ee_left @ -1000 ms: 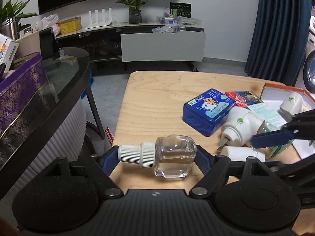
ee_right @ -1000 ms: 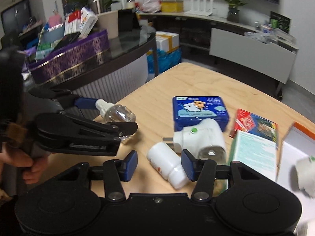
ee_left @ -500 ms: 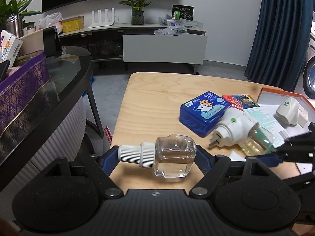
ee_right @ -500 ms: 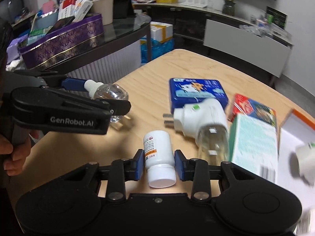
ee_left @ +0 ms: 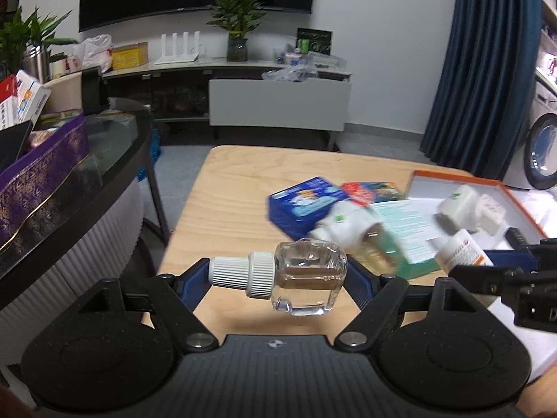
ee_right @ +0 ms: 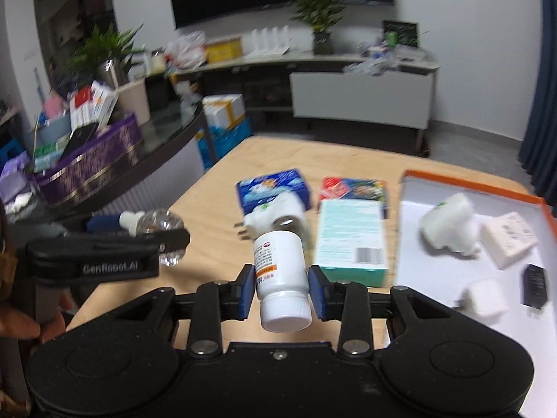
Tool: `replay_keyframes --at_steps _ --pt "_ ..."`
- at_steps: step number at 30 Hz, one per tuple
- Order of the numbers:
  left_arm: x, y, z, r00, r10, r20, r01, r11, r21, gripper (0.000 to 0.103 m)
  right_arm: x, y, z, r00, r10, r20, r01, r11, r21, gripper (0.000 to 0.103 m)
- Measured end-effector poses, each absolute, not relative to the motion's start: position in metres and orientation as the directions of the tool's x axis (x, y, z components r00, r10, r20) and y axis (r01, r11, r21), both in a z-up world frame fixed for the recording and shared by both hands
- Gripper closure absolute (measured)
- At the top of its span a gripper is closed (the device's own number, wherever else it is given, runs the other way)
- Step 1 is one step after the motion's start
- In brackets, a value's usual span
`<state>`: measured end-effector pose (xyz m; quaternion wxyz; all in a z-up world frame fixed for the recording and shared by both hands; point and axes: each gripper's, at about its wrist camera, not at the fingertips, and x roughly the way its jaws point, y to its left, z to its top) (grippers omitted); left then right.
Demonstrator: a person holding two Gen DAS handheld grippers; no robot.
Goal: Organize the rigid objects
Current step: 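Carry the glass bottle and white pill bottle over the white box with both grippers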
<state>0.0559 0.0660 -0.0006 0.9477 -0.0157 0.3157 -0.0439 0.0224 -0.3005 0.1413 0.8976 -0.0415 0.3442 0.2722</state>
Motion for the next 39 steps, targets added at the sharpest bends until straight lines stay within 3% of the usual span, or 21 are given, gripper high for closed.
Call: replay_keyframes --at_steps 21,39 --pt "0.04 -0.035 0.024 0.778 -0.214 -0.591 0.188 0.976 -0.107 0.021 -0.004 -0.442 0.172 0.787 0.286 -0.546 -0.232 0.958 0.167 0.061" --pt "0.041 -0.099 0.031 0.763 -0.314 -0.565 0.314 0.944 -0.102 0.021 -0.008 -0.49 0.173 0.829 0.21 -0.518 -0.129 0.973 0.189 0.061"
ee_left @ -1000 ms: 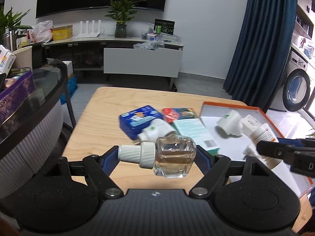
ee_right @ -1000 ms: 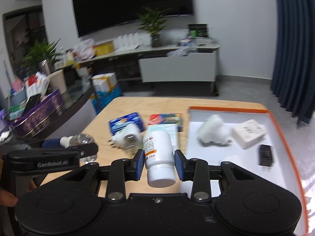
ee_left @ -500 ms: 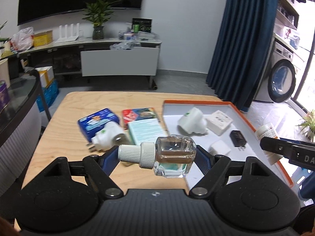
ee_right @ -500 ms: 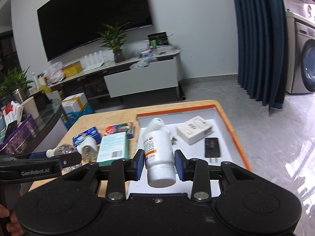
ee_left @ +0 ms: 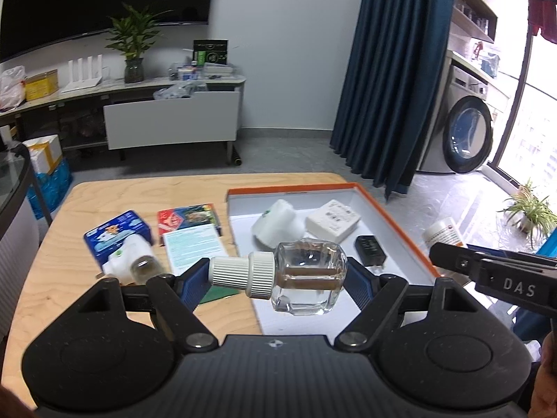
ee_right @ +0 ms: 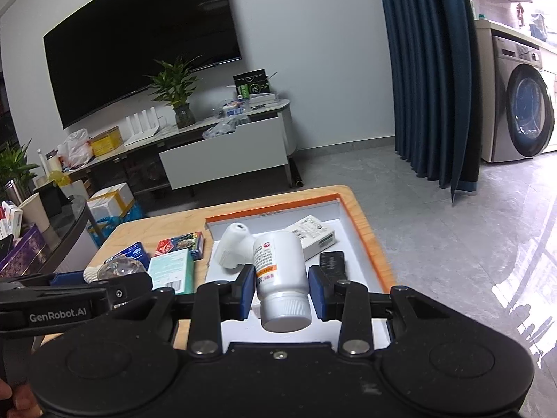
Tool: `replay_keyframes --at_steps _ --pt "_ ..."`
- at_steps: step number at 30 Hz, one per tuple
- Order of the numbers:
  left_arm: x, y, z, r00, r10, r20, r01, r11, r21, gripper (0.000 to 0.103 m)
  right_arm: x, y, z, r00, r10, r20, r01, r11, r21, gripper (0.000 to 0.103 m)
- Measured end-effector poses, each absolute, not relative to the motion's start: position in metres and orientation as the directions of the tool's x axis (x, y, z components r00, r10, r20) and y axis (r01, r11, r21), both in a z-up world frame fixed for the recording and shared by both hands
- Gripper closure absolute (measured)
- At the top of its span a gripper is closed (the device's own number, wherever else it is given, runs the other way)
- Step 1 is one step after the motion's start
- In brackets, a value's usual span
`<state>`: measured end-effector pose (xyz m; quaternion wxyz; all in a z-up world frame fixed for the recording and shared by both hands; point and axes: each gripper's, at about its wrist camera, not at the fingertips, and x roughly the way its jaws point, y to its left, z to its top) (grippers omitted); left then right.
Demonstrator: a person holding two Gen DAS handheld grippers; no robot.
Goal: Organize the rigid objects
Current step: 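Carry the glass bottle and white pill bottle over the white box with both grippers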
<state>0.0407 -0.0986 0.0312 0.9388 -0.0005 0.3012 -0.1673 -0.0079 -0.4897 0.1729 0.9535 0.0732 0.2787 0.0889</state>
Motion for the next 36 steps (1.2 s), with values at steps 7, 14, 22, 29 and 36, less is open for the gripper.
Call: replay_keyframes --at_steps 7,14,22,29,36 --pt "0.041 -0.108 0.031 0.757 -0.333 -0.561 0.333 0.937 -0.107 0.021 -0.009 -0.497 0.172 0.832 0.196 -0.518 -0.109 0.975 0.195 0.061" --pt "0.043 -0.111 0.029 0.754 -0.321 -0.572 0.32 0.941 -0.106 0.021 -0.009 -0.498 0.172 0.833 0.193 -0.519 -0.107 0.976 0.192 0.061" --pt "0.045 -0.113 0.029 0.751 -0.316 -0.579 0.318 0.943 -0.103 0.021 -0.008 -0.499 0.173 0.833 0.192 -0.519 -0.105 0.976 0.192 0.061" --pt "0.047 -0.117 0.03 0.746 -0.323 -0.582 0.327 0.939 -0.103 0.021 -0.008 -0.5 0.173 0.833 0.192 -0.518 -0.104 0.975 0.194 0.061" --pt "0.049 -0.123 0.03 0.742 -0.334 -0.582 0.338 0.935 -0.105 0.021 -0.004 -0.508 0.172 0.832 0.191 -0.52 -0.1 0.975 0.198 0.061"
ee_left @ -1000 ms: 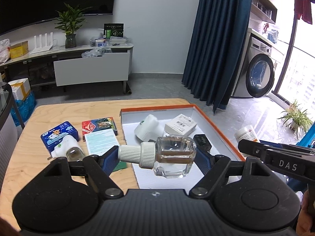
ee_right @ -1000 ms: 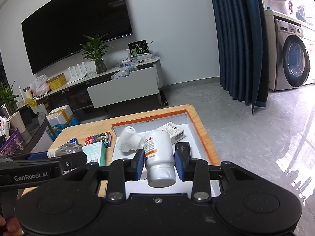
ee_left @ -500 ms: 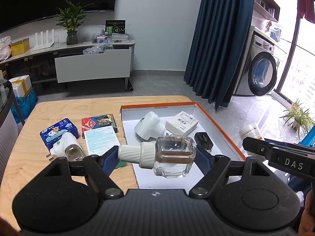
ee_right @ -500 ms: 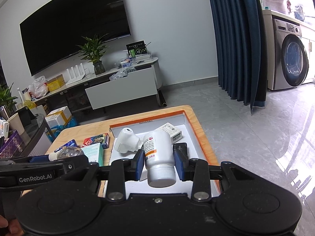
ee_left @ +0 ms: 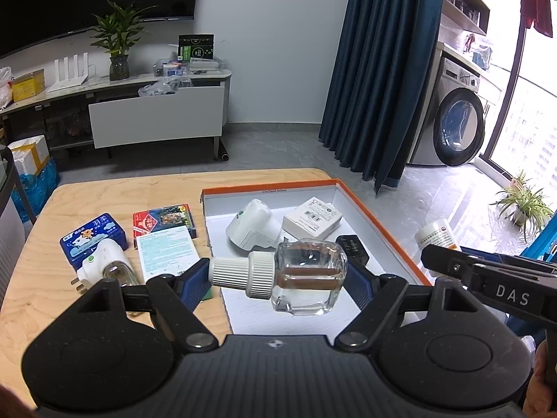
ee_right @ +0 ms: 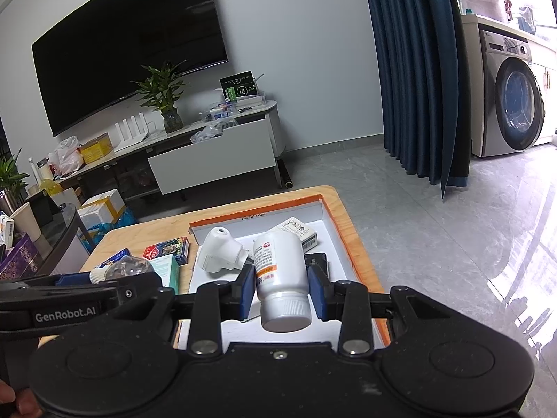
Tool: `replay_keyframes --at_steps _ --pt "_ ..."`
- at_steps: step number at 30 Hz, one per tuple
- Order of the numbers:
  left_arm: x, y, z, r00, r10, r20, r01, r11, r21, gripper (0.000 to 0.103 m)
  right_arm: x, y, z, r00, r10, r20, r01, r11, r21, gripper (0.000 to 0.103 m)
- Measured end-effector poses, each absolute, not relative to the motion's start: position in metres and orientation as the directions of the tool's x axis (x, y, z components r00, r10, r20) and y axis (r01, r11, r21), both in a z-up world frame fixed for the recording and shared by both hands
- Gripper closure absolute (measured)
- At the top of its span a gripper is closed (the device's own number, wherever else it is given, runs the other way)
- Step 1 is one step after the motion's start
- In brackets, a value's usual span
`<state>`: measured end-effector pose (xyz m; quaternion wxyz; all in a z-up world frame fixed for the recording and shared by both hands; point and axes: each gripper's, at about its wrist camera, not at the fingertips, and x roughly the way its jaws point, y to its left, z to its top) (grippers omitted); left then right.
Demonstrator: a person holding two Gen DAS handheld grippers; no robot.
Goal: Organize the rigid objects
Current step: 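Carry the glass bottle and white pill bottle over the white box with both grippers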
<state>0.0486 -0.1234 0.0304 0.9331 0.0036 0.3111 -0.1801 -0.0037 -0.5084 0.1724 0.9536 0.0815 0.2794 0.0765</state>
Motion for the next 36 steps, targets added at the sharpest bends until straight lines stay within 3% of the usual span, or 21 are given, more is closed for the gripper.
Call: replay_keyframes --at_steps 36 --pt "0.065 -0.129 0.033 0.75 -0.328 -0.575 0.329 0.938 -0.106 0.021 0.034 -0.496 0.179 0.83 0.2 -0.521 -0.15 0.979 0.137 0.061"
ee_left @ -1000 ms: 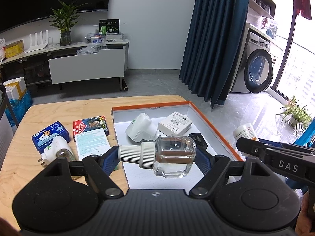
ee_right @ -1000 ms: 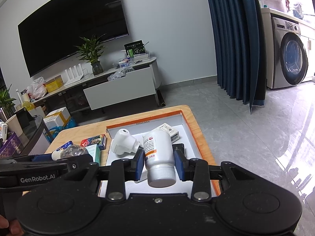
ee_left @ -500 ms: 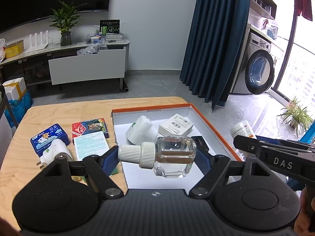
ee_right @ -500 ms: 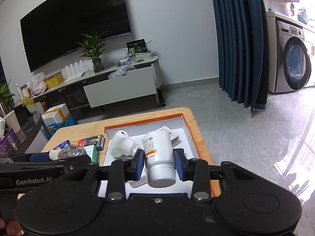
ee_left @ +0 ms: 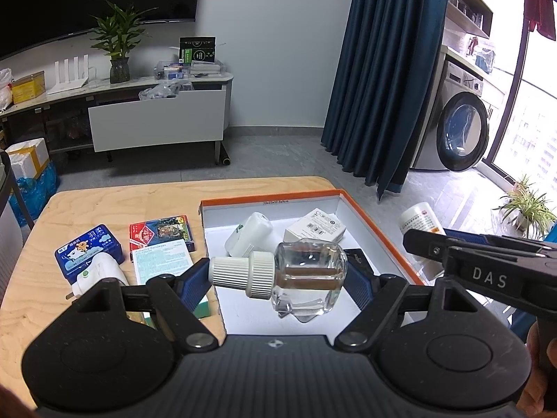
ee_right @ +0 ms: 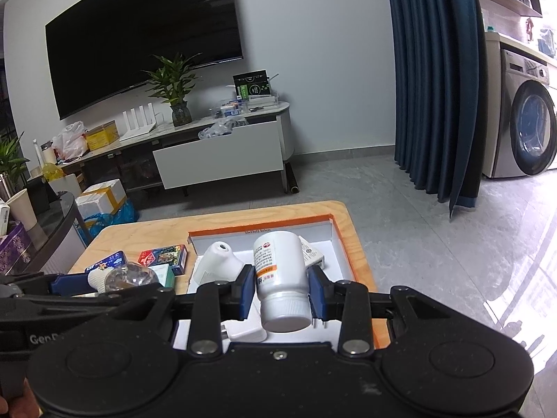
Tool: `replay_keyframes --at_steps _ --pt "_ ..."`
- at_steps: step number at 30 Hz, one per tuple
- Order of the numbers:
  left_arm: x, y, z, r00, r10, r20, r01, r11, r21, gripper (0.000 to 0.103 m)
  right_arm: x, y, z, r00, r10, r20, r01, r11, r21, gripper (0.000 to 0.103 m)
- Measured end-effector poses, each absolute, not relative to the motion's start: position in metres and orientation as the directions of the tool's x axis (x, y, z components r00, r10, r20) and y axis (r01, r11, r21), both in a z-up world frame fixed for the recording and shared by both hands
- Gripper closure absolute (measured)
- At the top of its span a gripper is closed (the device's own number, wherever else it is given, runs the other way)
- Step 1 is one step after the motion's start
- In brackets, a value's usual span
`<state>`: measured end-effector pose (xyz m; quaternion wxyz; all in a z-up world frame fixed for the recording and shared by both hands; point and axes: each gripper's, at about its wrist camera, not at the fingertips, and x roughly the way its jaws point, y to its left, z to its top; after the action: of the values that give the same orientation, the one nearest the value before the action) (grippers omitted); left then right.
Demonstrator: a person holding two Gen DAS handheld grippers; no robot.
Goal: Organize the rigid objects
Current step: 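Carry the glass bottle and white pill bottle over the white box with both grippers, then lower both bottles into the white box with both grippers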
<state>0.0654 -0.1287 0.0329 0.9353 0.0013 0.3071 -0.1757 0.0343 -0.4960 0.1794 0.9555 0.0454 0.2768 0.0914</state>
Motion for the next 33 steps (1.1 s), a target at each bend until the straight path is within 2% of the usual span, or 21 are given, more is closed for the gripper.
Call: replay_keyframes --at_steps 33 --pt "0.074 -0.135 0.028 0.736 -0.332 -0.59 0.336 0.936 -0.107 0.021 0.062 -0.485 0.174 0.814 0.211 -0.542 -0.176 0.978 0.115 0.061"
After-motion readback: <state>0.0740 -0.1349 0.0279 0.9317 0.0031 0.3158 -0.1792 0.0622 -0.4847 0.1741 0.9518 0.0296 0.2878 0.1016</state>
